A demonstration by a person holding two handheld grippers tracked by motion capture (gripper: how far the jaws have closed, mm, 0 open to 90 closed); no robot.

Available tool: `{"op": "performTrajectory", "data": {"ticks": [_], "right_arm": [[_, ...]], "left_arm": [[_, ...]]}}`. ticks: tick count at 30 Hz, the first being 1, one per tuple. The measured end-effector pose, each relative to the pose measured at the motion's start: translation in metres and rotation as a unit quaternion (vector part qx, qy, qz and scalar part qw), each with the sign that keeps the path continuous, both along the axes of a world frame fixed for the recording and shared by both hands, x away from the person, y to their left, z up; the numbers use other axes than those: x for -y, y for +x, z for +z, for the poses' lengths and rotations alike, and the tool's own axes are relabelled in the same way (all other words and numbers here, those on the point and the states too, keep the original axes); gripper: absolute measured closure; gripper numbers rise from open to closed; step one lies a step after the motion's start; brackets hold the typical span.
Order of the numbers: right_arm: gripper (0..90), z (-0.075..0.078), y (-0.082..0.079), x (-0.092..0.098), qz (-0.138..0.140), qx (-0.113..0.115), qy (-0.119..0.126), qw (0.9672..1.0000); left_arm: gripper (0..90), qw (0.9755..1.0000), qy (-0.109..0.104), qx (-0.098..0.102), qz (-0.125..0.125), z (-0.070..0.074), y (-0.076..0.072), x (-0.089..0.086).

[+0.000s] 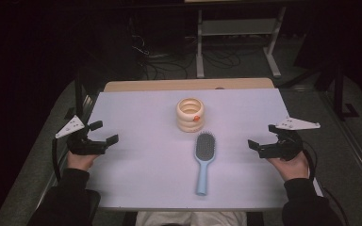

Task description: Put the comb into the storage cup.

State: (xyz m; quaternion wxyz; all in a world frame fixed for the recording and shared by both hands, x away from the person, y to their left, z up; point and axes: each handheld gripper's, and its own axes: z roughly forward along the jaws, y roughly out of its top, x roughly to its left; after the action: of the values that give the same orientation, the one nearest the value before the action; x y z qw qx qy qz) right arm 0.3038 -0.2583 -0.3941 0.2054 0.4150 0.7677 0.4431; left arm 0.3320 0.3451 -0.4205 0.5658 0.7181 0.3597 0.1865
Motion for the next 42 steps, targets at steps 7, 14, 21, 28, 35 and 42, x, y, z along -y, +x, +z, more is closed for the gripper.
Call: {"op": "performTrajectory", "data": {"ticks": [7,14,21,28,35,42], "right_arm": [[0.0,-0.001,0.000,-0.001,0.005,-0.005,-0.001,1.0000],[0.0,0.000,0.000,-0.003,0.010,-0.007,0.001,0.9999],[0.0,0.000,0.001,-0.004,0.018,-0.010,0.002,0.9998],[0.0,0.001,0.000,-0.006,0.027,-0.010,0.008,0.9995],[0.0,0.001,0.001,-0.011,0.038,-0.016,0.005,0.9991],[0.0,0.003,-0.001,-0.017,0.051,-0.016,0.004,0.9986]], "left_arm": [[0.0,1.0000,-0.002,0.008,0.001,0.001,-0.001,0.000],[0.0,0.9999,-0.003,0.006,-0.009,0.000,-0.001,0.001],[0.0,0.9997,-0.004,0.012,-0.021,0.001,-0.002,0.003],[0.0,0.9997,-0.002,0.009,-0.021,0.000,-0.001,0.003],[0.0,0.9998,-0.003,0.008,-0.021,0.000,-0.001,0.003],[0.0,0.9998,-0.002,0.007,-0.021,-0.001,0.000,0.004]]}}
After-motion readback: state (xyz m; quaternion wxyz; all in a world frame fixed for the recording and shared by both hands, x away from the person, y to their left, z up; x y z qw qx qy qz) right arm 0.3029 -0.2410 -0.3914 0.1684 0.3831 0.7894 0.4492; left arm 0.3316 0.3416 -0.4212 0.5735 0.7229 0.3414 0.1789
